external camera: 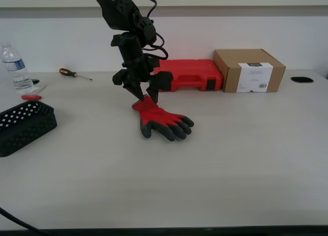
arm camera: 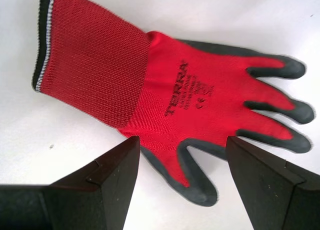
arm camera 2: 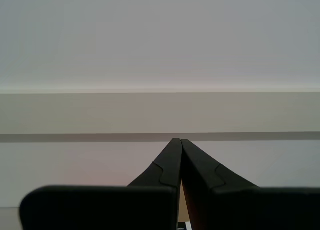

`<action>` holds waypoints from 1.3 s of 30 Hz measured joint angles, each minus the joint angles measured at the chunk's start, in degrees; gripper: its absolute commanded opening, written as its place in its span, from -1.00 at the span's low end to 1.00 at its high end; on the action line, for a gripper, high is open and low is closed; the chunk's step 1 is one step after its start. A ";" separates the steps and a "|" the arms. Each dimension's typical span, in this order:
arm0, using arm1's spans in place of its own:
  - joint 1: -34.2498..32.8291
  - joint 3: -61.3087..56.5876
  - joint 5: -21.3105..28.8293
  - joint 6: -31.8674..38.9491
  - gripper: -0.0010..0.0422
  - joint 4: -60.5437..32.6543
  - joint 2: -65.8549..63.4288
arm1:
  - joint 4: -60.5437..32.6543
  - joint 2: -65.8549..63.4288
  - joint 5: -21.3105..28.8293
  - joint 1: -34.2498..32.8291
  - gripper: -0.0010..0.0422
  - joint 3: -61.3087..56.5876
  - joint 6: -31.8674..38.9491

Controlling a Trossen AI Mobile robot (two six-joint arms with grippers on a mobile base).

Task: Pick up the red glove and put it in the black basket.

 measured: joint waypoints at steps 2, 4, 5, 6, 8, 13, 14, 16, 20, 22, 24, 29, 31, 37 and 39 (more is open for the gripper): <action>0.07 0.00 0.02 0.00 -0.95 0.00 0.00 | 0.31 0.00 -0.04 -0.61 0.00 0.00 -0.26; 0.02 0.00 0.00 0.00 -0.95 0.00 0.00 | 1.07 0.00 -0.09 -1.40 -0.10 -0.02 -0.33; -0.02 0.00 0.00 0.00 -0.95 0.00 0.00 | 1.88 0.00 -0.04 -1.81 -0.15 -0.04 -0.33; 0.00 0.00 0.00 0.00 -0.95 0.00 0.00 | 2.54 0.02 -0.04 -2.32 -0.20 -0.04 -0.31; 0.04 0.00 0.00 0.00 -0.95 0.00 0.00 | 3.23 0.02 0.07 -3.17 -0.27 -0.02 -0.31; 0.04 0.00 0.00 0.00 -0.95 0.04 0.00 | 2.64 3.98 0.04 -4.83 -0.27 1.73 0.00; 0.00 0.00 0.00 0.00 -0.95 0.04 0.00 | 0.52 5.90 0.00 -4.92 -0.23 3.13 -0.02; 0.04 0.00 0.00 0.00 -0.95 0.04 0.00 | -5.38 9.92 0.04 -4.94 -0.13 6.75 -0.13; 0.02 0.00 0.00 0.00 -0.95 0.04 0.00 | -14.69 16.52 -1.09 -4.94 0.16 14.49 -0.20; 0.04 0.00 -0.02 0.00 -0.95 0.04 0.00 | -16.76 17.59 -2.56 -5.35 0.27 17.00 -0.20; 0.04 0.00 0.00 0.00 -0.95 0.00 0.00 | -17.11 17.79 -4.00 -5.86 0.30 18.40 -0.07; 0.02 0.00 0.00 0.00 -0.95 0.00 0.00 | -17.27 17.77 -4.04 -5.92 -0.56 18.91 -1.09; 0.00 0.00 0.00 0.00 -0.95 0.00 0.00 | -17.73 17.70 -4.02 -5.88 -1.00 18.34 -0.70; 0.07 0.00 0.00 0.00 -0.95 0.00 0.00 | -19.93 17.09 -3.72 -5.92 -0.96 18.12 1.51; -0.02 0.00 0.00 0.00 -0.95 0.00 0.00 | -20.33 15.87 -4.00 -5.92 -0.96 18.03 1.70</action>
